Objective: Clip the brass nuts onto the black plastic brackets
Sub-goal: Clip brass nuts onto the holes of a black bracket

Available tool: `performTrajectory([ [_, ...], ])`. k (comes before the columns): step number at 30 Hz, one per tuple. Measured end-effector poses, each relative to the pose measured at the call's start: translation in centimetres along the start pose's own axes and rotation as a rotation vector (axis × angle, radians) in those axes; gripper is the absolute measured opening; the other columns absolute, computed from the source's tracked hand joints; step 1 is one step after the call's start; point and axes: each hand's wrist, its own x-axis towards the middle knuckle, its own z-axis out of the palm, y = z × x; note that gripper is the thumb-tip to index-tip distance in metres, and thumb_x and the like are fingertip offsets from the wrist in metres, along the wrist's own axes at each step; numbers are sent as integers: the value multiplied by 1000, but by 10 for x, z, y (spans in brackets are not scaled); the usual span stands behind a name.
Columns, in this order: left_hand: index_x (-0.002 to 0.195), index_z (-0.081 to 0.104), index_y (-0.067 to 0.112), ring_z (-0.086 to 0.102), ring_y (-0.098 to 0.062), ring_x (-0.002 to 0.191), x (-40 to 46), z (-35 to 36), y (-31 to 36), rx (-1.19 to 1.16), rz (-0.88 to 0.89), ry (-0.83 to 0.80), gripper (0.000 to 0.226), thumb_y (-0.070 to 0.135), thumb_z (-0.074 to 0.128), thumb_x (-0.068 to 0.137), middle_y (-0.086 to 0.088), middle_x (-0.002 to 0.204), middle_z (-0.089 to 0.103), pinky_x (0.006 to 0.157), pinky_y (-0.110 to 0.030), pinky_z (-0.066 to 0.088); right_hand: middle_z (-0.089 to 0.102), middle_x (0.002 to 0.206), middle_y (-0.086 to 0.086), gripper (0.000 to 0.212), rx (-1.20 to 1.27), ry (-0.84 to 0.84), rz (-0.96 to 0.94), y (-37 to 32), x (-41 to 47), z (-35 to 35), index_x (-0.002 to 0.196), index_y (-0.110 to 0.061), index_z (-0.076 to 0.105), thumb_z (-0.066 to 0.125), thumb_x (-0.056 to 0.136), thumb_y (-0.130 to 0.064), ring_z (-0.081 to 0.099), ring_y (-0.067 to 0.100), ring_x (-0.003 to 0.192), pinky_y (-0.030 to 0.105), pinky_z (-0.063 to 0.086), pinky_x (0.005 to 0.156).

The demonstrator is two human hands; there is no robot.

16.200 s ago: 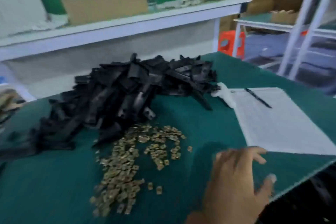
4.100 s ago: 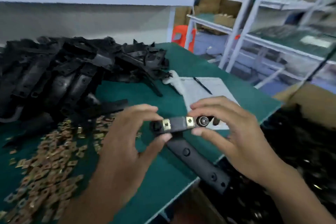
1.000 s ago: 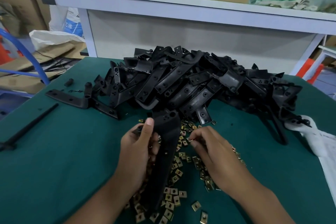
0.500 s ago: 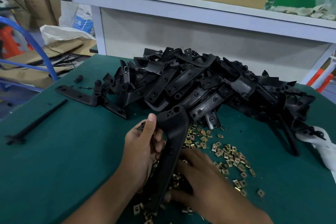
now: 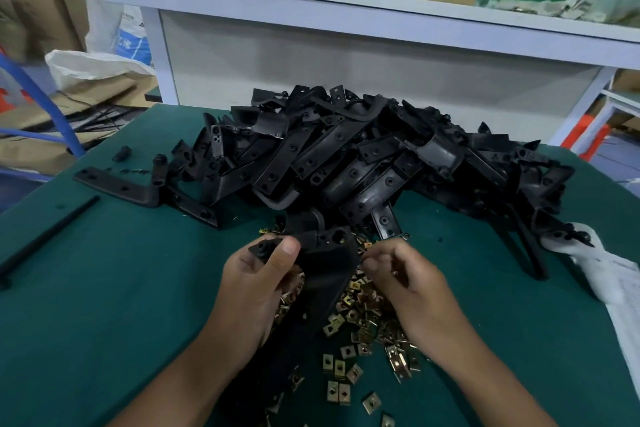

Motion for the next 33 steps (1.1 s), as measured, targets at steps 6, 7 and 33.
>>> performTrajectory([
  [6,68,60,10,58,-27,71,-5,4,-2,57,-41,-49,37,41,80,74,-16,79,60,66,-34,52,63,75,7,7,1177,-18,504,-11,9,-9,90,-10,55,54,94,-15,69,19,69,26,58,57],
  [7,71,55,4,53,-27,69,-7,4,-2,95,-30,-61,47,43,81,72,-17,78,56,63,-33,49,64,77,9,9,1216,-46,528,-11,9,-10,92,-8,55,56,91,-17,68,18,68,26,58,56],
  [33,74,62,32,63,-3,63,-15,6,-6,530,232,-177,37,45,91,56,5,69,66,58,-14,49,74,111,8,10,1055,-244,395,-10,5,-13,83,-20,80,81,75,-26,53,8,69,21,37,55],
])
